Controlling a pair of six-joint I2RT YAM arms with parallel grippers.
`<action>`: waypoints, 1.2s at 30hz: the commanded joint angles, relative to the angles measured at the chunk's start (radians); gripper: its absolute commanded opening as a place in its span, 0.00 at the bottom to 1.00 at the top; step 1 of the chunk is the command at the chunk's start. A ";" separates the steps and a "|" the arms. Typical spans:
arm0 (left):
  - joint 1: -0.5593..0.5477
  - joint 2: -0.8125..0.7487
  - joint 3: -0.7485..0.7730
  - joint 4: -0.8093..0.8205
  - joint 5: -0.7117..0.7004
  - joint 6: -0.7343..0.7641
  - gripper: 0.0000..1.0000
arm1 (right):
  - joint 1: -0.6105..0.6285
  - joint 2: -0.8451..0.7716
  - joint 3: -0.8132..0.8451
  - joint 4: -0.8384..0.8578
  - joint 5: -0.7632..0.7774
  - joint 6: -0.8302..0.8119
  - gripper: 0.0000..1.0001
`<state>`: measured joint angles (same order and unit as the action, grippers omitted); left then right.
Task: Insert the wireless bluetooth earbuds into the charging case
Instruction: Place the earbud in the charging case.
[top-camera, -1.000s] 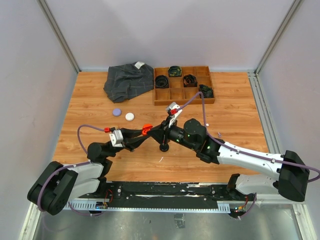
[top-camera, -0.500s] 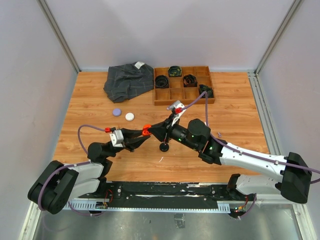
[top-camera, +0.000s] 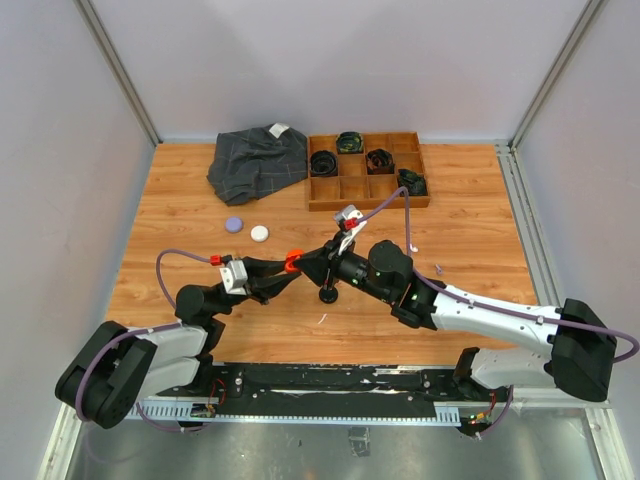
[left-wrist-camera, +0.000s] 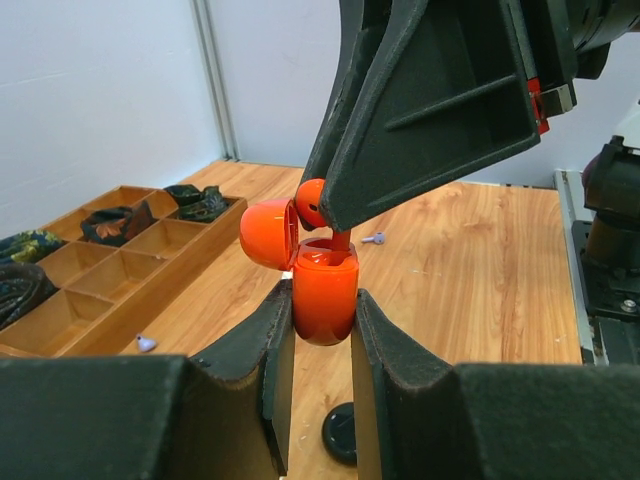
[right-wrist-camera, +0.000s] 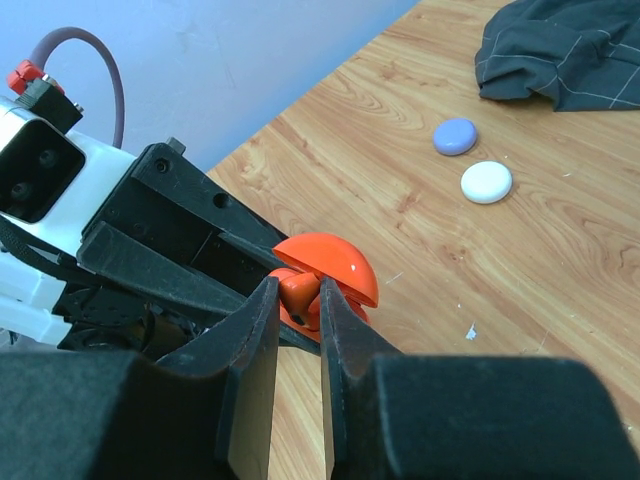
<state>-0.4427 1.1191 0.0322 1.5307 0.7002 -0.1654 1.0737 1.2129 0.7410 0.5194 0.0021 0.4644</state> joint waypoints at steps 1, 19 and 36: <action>-0.010 -0.020 0.006 0.243 -0.008 -0.003 0.04 | 0.014 0.010 -0.007 0.050 0.005 0.022 0.14; -0.032 -0.021 -0.016 0.242 -0.106 0.035 0.02 | 0.028 0.001 -0.006 -0.047 0.148 0.103 0.24; -0.033 0.041 -0.056 0.242 -0.124 0.041 0.02 | 0.029 -0.050 0.049 -0.120 0.143 -0.033 0.49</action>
<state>-0.4690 1.1481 0.0116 1.5311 0.5964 -0.1383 1.0908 1.2037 0.7437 0.4397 0.1169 0.5159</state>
